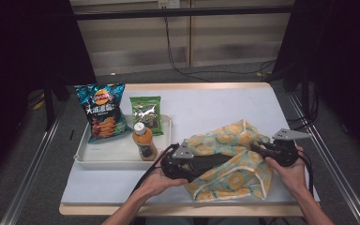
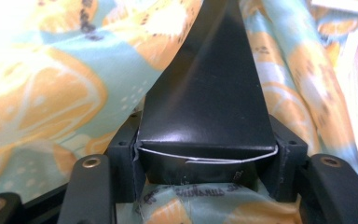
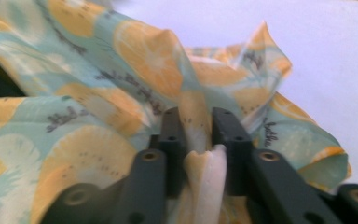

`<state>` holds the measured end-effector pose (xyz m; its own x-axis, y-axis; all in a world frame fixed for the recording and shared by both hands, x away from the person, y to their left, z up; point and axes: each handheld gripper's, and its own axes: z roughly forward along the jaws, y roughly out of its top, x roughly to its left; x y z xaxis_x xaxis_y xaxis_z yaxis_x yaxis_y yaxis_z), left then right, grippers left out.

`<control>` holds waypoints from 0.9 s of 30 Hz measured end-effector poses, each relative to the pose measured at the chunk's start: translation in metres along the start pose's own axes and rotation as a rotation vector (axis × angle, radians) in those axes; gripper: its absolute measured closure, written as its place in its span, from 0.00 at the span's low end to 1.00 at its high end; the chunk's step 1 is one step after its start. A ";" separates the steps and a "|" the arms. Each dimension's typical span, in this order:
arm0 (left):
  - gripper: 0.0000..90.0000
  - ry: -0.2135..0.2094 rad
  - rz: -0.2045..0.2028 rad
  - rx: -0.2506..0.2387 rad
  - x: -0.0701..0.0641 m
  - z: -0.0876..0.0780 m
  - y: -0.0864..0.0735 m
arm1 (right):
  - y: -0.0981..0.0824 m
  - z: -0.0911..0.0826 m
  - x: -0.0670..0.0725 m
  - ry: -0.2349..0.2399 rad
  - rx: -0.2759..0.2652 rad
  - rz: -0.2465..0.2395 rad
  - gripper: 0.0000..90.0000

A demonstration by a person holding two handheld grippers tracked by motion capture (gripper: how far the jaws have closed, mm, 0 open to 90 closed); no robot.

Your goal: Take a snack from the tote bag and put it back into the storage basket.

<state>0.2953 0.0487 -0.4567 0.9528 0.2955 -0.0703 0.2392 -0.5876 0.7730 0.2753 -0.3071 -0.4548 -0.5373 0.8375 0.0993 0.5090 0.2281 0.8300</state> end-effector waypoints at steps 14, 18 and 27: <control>0.43 0.009 0.023 0.039 -0.003 0.021 0.018 | 0.014 -0.020 0.008 0.060 -0.099 0.010 0.44; 0.41 0.028 0.055 0.101 -0.002 0.028 0.019 | 0.019 -0.024 0.012 0.067 -0.115 -0.005 0.40; 0.48 0.018 0.032 0.147 0.000 0.035 0.019 | 0.020 -0.013 0.023 0.111 -0.071 -0.047 0.32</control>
<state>0.3060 0.0110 -0.4642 0.9572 0.2875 -0.0342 0.2345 -0.7008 0.6737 0.2642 -0.2897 -0.4290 -0.6325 0.7658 0.1167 0.4352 0.2267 0.8713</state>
